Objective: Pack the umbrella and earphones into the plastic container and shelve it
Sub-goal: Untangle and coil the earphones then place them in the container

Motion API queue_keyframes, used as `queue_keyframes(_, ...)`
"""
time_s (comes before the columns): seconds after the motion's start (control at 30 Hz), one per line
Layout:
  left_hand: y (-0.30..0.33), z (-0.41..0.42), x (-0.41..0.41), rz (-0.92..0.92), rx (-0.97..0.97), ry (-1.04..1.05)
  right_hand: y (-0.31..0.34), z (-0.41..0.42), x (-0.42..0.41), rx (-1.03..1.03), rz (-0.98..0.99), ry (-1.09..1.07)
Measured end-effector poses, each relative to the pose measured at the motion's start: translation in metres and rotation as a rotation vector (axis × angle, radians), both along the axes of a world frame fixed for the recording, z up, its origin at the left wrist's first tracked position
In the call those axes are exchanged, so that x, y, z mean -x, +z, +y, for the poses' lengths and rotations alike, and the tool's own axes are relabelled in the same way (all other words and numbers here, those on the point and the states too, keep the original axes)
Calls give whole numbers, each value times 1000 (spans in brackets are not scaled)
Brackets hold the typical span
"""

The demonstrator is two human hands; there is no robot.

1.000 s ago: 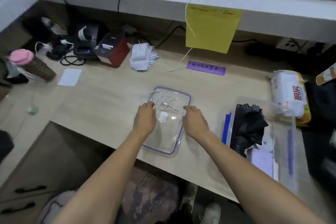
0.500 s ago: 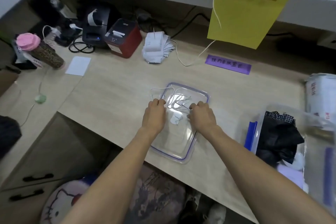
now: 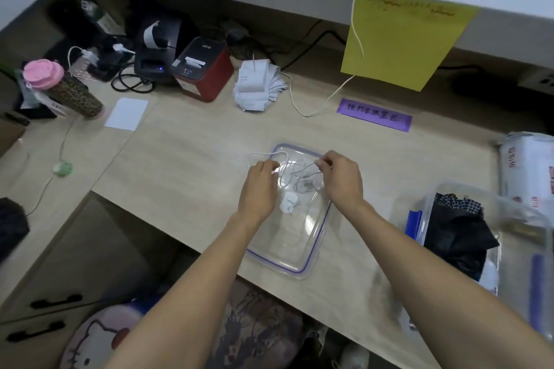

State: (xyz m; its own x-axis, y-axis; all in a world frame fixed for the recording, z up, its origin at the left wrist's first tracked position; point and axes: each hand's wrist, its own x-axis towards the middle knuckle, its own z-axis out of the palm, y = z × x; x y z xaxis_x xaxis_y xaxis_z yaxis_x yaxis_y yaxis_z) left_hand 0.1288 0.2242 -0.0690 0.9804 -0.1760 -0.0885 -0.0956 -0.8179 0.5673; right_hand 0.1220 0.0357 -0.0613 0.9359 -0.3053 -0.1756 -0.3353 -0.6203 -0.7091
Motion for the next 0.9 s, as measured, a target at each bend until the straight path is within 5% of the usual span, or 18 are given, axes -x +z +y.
queue_keyframes(0.47,65,-72,-31,-79,353,11,77,-39,-29,-487,-128,-328)
queue_keyframes(0.6,75,-77,-28,-255,239,-103,82,-41,-27,-550,-118,-364)
queue_keyframes(0.9,84,-93,-27,-235,172,-174,95,-38,-20,-733,-150,-268)
